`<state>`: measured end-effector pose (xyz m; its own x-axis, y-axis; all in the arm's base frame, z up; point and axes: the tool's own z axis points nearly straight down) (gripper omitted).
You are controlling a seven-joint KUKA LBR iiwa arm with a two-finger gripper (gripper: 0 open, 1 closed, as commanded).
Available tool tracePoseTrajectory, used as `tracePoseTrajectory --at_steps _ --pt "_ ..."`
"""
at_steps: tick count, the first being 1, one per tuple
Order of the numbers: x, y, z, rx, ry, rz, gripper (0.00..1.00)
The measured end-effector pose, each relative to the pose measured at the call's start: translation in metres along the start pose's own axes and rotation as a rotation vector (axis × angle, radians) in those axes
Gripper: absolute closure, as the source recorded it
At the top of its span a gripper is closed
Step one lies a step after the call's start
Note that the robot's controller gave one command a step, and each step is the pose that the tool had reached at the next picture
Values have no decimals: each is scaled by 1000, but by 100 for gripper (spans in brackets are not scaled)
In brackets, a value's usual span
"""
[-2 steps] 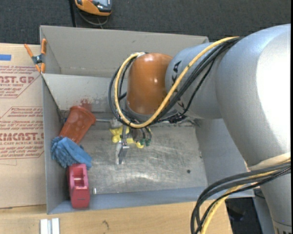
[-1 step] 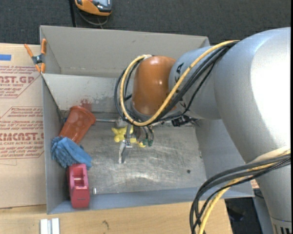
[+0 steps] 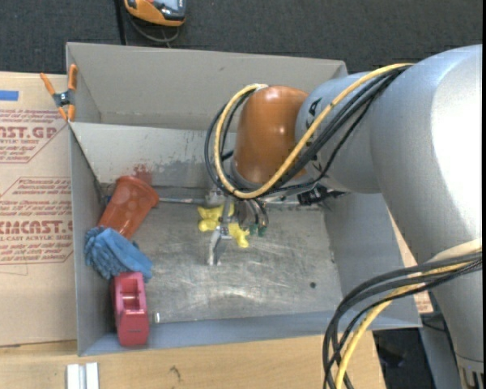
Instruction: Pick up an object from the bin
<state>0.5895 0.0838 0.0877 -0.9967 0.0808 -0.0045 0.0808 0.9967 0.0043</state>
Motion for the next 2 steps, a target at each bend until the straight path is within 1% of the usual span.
tracePoseTrajectory --at_steps 1,2 --pt "-1 -5 5 4 -2 26 0" --pt "-3 -14 12 1 1 131 0"
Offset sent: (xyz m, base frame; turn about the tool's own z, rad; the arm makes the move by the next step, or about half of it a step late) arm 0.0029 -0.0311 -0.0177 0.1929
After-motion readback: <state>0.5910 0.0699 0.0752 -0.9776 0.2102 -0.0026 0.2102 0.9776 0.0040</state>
